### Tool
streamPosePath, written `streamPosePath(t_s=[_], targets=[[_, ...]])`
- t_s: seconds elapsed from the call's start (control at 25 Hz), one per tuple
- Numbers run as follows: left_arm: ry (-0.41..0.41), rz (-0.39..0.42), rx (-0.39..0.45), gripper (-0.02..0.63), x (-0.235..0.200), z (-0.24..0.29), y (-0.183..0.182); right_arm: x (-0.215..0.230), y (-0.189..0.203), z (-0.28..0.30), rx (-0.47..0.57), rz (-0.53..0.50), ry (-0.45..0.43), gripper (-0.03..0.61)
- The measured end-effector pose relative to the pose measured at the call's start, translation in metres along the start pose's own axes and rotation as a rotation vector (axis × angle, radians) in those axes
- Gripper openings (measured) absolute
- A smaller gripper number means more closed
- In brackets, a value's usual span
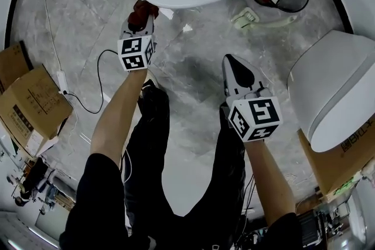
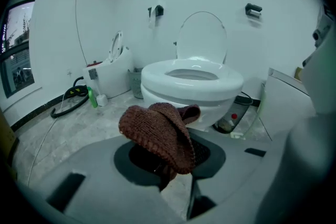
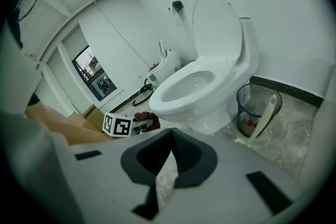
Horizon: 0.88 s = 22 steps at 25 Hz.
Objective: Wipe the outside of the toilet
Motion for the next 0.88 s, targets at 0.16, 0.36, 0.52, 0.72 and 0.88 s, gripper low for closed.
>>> streamPosePath(t_s=[0.16,0.36,0.52,0.72,0.88], targets=[[0.084,-0.004,-0.004,0.107,0.051,-0.009,0.004,0.017,0.001,-0.013,0.018,-0.024,-0.003,0.002],[0.208,-0.023,0.014,0.107,0.144,-0.001,-0.006,0.053,0.007,-0.041,0.034,0.001,0.032,0.002],[0.264,-0.041,0.039,0.107,0.214,0.022,-0.024,0.087,0.008,-0.068,0.047,0.013,0.062,0.002],[0.286,-0.063,0.059,0.107,0.271,0.051,-0.047,0.12,0.001,-0.092,0.067,0.033,0.062,0.002],[0.246,-0.095,0.072,0.107,0.294,0.083,-0.064,0.143,-0.001,-0.103,0.063,0.024,0.046,0.002]])
Point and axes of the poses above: the fingertips, and each gripper's own axes: z forward along the fingers, x to its right, y out of its underside, the point moved 1 cm from there along -z, backward along the fingers, and after that the axes turned 1 degree about x, right-handed, at the moved point
